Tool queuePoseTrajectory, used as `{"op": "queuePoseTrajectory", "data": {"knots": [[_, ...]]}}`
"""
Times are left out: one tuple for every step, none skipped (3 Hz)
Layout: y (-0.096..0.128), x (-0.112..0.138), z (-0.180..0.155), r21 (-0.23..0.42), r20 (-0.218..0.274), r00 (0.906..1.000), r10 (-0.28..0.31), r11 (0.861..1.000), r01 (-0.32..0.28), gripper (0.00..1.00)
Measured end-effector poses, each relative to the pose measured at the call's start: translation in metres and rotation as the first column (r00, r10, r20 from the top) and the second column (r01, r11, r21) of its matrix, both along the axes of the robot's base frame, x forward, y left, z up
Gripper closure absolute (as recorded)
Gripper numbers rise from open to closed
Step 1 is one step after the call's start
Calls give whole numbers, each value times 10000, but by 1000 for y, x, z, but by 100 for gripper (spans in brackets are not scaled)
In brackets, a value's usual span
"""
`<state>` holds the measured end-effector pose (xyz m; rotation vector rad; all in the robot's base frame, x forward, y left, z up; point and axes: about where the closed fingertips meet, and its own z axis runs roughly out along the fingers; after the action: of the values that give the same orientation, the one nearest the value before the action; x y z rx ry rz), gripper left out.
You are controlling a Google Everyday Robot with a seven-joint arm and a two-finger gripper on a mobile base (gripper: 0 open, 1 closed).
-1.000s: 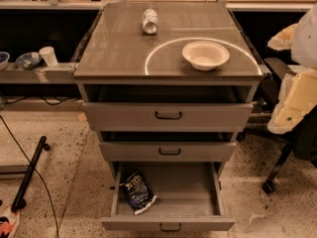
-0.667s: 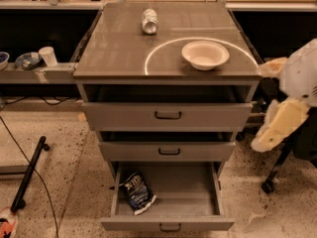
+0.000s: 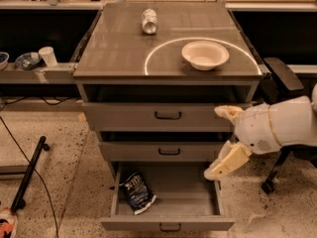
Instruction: Pick blue chip bag from bottom drawer and place on counter
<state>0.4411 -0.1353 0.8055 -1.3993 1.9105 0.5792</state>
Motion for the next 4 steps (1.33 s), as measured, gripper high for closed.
{"op": "queuePoseTrajectory", "data": {"knots": [[14,2,-4,443,113,9999,99,9990,-104,0],[14,2,-5,442,112,9999,99,9990,-104,0],[21,11,-15,568,211,9995,-214,9982,202,0],[52,16,-69,1240,126,9986,-520,9910,500,0]]}}
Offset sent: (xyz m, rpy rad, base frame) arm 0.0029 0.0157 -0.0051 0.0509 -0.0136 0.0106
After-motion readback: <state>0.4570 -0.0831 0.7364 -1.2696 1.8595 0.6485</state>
